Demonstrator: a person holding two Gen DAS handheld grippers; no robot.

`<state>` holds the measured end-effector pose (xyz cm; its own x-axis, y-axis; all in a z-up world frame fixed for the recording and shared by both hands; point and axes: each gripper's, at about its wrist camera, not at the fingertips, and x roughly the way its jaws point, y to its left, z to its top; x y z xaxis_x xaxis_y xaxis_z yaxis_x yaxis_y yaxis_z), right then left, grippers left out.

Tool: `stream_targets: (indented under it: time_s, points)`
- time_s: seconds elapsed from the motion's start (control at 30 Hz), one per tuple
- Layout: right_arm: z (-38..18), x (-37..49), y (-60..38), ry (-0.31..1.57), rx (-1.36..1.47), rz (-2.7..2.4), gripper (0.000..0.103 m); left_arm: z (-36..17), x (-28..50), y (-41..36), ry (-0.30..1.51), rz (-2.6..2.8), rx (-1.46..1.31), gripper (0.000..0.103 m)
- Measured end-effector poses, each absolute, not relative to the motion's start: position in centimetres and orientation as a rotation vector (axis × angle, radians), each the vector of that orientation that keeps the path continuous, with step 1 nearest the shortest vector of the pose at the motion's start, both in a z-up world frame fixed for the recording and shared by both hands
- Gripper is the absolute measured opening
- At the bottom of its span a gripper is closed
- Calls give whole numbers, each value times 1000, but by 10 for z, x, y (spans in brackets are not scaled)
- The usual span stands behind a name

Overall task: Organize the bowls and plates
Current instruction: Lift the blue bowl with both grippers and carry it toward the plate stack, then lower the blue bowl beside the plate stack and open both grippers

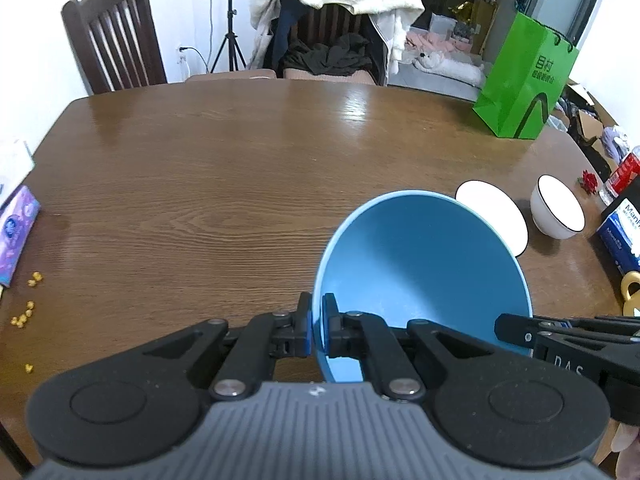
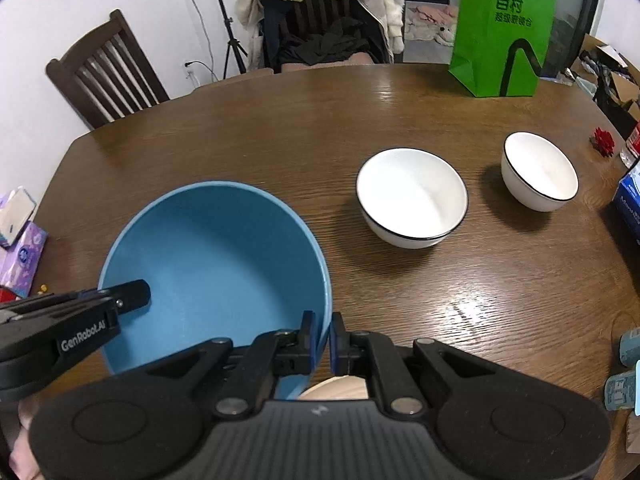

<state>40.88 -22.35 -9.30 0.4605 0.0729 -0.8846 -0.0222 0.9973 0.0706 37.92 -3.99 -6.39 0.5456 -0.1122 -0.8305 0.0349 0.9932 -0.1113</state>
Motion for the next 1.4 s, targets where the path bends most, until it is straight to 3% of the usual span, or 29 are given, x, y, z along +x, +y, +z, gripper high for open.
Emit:
stream_targets:
  time_s: [1.4]
  points:
    - [-131, 336, -52, 1163, -133, 251, 6, -105, 273, 123, 1080, 74, -192, 6]
